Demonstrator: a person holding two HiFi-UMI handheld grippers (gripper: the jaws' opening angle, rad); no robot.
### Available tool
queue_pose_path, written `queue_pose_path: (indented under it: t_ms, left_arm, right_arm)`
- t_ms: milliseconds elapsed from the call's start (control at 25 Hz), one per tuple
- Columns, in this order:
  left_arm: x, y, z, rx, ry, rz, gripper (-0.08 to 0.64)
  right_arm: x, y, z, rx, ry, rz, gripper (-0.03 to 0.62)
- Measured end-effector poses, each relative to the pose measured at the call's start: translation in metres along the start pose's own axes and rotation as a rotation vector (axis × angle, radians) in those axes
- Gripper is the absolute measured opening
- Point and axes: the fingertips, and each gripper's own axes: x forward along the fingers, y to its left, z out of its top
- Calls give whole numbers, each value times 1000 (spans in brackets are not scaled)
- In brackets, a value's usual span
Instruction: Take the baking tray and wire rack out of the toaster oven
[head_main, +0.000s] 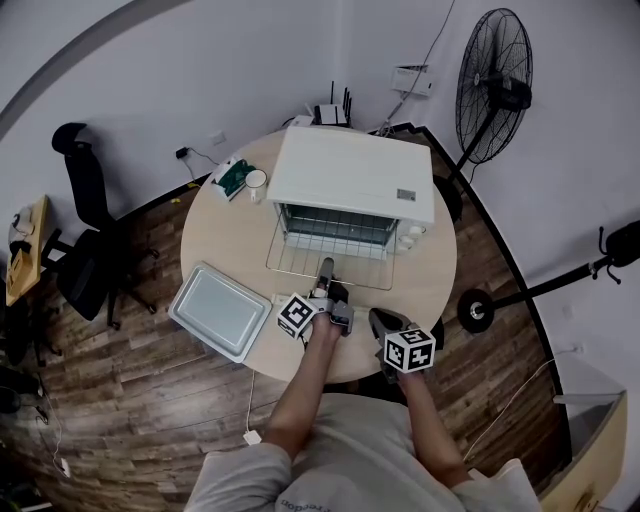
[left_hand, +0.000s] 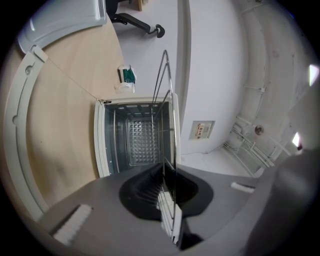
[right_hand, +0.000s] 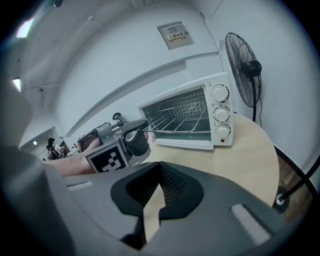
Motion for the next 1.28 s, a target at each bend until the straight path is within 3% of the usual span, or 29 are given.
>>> queue_pose_path:
  t_ms: [560, 800, 1080, 1280]
  left_arm:
    - [-19, -7, -2, 5, 19, -15, 63]
    - [-34, -21, -1, 10, 24, -66, 58]
    - [-49, -29, 4, 13, 12, -96, 58]
    - [-78, -29, 30, 21, -11, -84, 58]
  right_arm:
    - [10, 6, -9, 4, 14, -6, -5]
    - [14, 10, -14, 0, 36, -4, -5]
    - [26, 21, -16, -33, 64, 48, -5]
    - [45, 49, -18, -67, 89, 97, -5]
